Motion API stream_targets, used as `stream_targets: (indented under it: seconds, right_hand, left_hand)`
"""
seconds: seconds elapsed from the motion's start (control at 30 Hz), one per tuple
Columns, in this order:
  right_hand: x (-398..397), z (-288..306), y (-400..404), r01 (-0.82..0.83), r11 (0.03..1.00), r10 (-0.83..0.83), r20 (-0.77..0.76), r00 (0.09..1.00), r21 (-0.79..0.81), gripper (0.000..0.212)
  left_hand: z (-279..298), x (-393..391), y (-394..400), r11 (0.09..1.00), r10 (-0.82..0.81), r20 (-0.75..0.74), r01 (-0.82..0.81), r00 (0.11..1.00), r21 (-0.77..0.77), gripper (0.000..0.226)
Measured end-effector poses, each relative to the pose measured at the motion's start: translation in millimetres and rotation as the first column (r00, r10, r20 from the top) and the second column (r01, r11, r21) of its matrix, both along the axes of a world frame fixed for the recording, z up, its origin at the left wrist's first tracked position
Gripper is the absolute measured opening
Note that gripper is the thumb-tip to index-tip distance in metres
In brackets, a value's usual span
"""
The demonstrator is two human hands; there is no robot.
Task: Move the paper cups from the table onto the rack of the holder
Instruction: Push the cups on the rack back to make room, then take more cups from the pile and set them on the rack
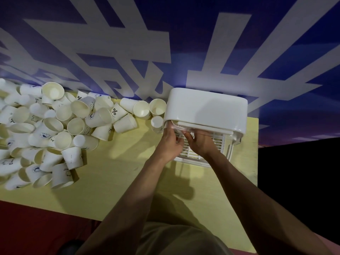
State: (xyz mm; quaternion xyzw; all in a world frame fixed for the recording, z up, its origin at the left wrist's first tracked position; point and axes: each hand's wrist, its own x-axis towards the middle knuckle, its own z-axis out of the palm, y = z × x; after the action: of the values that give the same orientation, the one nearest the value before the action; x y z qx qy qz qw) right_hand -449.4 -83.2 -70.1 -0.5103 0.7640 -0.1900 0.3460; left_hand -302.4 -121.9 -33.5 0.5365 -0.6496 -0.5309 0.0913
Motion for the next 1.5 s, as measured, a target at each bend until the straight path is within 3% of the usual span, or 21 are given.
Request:
stream_targets:
  seconds: [0.33,0.53,0.7,0.87,1.1,1.23,1.33,1.5]
  right_hand:
    - [2.0,2.2,7.7,0.017,0.996,-0.014,0.042,0.999,-0.086,0.038]
    - [1.5,0.4,1.1,0.016,1.000,-0.016,0.008,1.000,0.008,0.048]
    - [5.4,6.5,-2.9,0.015,0.999,-0.014,0.042,0.999,-0.030,0.042]
    - [5.1,6.4,-4.6,0.022,0.999,-0.024,0.028,0.999,0.045,0.050]
    - [1.5,12.3,5.0,0.026,0.999,-0.029,0.082,0.996,0.035,0.049]
    - [3.6,18.8,25.9,0.015,1.000,-0.015,0.076,0.997,-0.008,0.056]
    - [10.8,26.8,44.8,0.043,0.999,-0.041,0.080,0.996,-0.021,0.063]
    - [38.8,38.9,72.2,-0.015,0.992,0.026,0.092,0.995,-0.126,0.051]
  left_hand:
    - [-2.2,6.7,8.1,0.998,-0.026,-0.044,0.029,0.999,0.064,0.096]
    - [-5.3,2.9,1.0,0.998,-0.021,-0.065,0.025,0.998,0.063,0.079]
    - [-7.5,-2.7,-4.9,0.998,-0.001,-0.052,0.004,0.999,0.059,0.071]
    - [-10.7,-2.3,-4.6,0.998,0.002,-0.058,0.002,0.998,0.066,0.082]
    - [-15.3,7.5,-0.6,0.998,-0.039,-0.106,0.044,0.994,0.045,0.088]
    - [-8.4,20.8,18.2,0.996,-0.071,-0.060,0.073,0.996,0.042,0.104]
    - [-3.1,34.9,38.1,0.998,-0.051,-0.078,0.053,0.996,0.032,0.098]
    - [-1.7,83.5,66.0,0.998,0.057,0.004,-0.057,0.998,0.012,0.084]
